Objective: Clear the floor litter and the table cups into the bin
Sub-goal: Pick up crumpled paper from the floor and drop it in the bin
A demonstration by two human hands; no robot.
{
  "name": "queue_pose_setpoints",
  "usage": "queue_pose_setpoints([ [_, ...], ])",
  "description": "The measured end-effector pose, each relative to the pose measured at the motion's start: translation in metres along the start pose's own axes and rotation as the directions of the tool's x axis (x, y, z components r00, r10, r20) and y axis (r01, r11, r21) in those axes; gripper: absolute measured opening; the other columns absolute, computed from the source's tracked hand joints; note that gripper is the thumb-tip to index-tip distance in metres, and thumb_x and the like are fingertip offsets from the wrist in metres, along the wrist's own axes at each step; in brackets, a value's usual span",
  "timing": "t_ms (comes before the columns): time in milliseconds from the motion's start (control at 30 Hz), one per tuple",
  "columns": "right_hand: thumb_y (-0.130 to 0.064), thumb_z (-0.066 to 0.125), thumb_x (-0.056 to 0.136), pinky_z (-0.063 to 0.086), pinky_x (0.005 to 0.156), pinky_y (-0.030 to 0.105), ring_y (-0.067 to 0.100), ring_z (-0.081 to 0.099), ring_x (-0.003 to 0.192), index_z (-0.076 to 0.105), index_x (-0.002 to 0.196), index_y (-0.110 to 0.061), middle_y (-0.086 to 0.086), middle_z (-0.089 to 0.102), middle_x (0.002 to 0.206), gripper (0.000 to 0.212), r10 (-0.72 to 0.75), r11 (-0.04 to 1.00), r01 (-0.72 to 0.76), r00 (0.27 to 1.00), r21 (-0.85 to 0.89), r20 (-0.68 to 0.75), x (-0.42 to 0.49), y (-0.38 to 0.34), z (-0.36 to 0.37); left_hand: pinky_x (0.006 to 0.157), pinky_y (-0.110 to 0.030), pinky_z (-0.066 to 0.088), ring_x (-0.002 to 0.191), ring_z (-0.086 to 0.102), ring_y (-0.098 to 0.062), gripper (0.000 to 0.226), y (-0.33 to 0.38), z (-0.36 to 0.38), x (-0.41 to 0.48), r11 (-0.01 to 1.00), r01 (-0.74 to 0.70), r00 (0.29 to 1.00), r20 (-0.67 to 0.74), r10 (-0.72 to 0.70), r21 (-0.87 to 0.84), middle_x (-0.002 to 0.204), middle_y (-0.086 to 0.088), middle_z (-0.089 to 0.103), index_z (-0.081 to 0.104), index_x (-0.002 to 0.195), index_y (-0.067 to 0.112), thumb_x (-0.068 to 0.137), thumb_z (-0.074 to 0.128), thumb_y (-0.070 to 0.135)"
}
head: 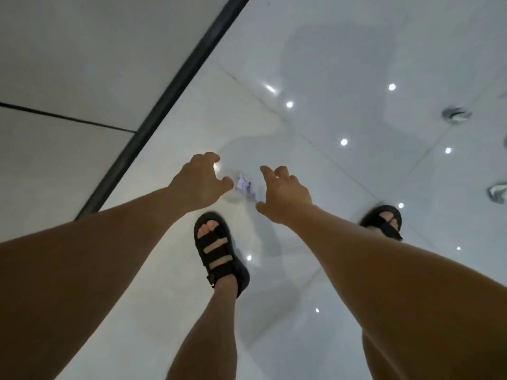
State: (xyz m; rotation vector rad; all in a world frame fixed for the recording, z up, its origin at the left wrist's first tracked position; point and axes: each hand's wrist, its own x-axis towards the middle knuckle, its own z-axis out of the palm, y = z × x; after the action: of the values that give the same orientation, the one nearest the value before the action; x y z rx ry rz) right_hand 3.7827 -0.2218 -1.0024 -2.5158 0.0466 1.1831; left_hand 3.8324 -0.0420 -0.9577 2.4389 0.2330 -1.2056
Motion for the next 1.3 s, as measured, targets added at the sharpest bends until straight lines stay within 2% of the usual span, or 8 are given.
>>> queue_pose_setpoints([
  [267,-0.023,0.068,0.082,0.044,0.069,0.034,0.031,0.051,0.098,0.015,0.147,-0.035,0.008,0.03,0.135,0.085,-0.117,0.985,0.12,0.993,-0.127,0.024,0.104,0.009,0.109,0.097,-0.029,0.034,0.13,0.041,-0.021,0.067,-0.064,0.091,0.086,0.998,0.003,0.999,0.034,-0.001,-0.067,0.148,-0.002,0.036,0.031,0.146,0.02,0.088,0.058,0.04],
  [400,-0.024,0.061,0.09,0.042,0.066,0.035,0.03,0.05,0.086,0.031,0.143,-0.029,0.011,0.032,0.132,0.061,-0.208,0.967,0.197,0.976,-0.159,-0.061,0.116,0.017,0.132,0.101,-0.033,0.035,0.13,0.041,-0.021,0.065,-0.084,0.106,0.091,0.998,0.017,0.998,0.057,-0.013,-0.059,0.147,-0.003,0.037,0.031,0.145,0.02,0.089,0.057,0.039],
  [533,-0.02,0.054,0.094,0.044,0.066,0.032,0.03,0.051,0.077,0.046,0.136,-0.023,0.01,0.041,0.12,0.043,-0.226,0.973,0.223,0.972,-0.06,-0.06,0.123,0.026,0.13,0.096,-0.03,0.034,0.127,0.042,-0.02,0.064,-0.082,0.107,0.092,0.998,0.009,0.997,0.077,-0.004,-0.062,0.147,-0.002,0.037,0.031,0.145,0.02,0.089,0.056,0.039],
  [633,-0.017,0.057,0.093,0.041,0.061,0.019,0.025,0.053,0.078,0.054,0.127,-0.027,0.001,0.044,0.11,0.036,-0.074,0.97,0.096,0.992,0.223,-0.105,0.119,0.033,0.113,0.092,-0.026,0.033,0.127,0.043,-0.019,0.069,-0.069,0.1,0.093,0.997,-0.028,0.997,0.074,0.033,-0.067,0.147,-0.001,0.036,0.029,0.146,0.021,0.087,0.06,0.039],
  [833,-0.026,0.078,0.082,0.058,0.071,0.025,0.011,0.067,0.068,0.057,0.117,-0.023,-0.011,0.065,0.083,0.041,0.207,0.534,-0.145,0.978,0.833,0.037,0.08,0.033,0.042,0.097,-0.026,0.036,0.129,0.037,-0.013,0.102,-0.006,0.084,0.067,0.953,-0.284,0.955,0.056,0.291,-0.104,0.149,0.003,0.028,0.018,0.149,0.026,0.069,0.08,0.04],
  [967,-0.022,0.078,0.08,0.057,0.062,0.023,0.009,0.069,0.062,0.062,0.109,-0.022,-0.008,0.07,0.08,0.033,0.124,0.409,-0.085,0.992,0.908,0.037,0.041,0.041,-0.008,0.097,-0.024,0.039,0.122,0.047,-0.014,0.099,0.045,0.069,0.054,0.908,-0.399,0.911,0.064,0.408,-0.125,0.145,0.001,0.033,0.02,0.149,0.024,0.071,0.081,0.031],
  [1167,-0.009,0.066,0.078,0.058,0.081,0.051,0.019,0.071,0.082,0.07,0.105,-0.017,0.002,0.074,0.092,0.028,0.145,0.196,-0.073,0.988,0.978,0.044,-0.007,0.085,-0.077,0.086,-0.011,0.041,0.107,0.054,-0.008,0.072,0.127,0.056,0.035,0.858,-0.495,0.863,0.037,0.504,-0.139,0.13,0.0,0.05,0.037,0.139,0.019,0.078,0.076,0.016],
  [1300,-0.022,0.053,0.069,0.056,0.081,0.04,0.019,0.068,0.088,0.074,0.081,-0.037,-0.005,0.073,0.089,0.029,0.152,0.142,-0.077,0.987,0.987,0.055,-0.039,0.121,-0.115,0.075,-0.007,0.045,0.093,0.057,0.0,0.066,0.193,0.059,0.024,0.845,-0.509,0.851,0.052,0.523,-0.166,0.115,0.002,0.048,0.039,0.132,0.012,0.077,0.073,0.007],
])
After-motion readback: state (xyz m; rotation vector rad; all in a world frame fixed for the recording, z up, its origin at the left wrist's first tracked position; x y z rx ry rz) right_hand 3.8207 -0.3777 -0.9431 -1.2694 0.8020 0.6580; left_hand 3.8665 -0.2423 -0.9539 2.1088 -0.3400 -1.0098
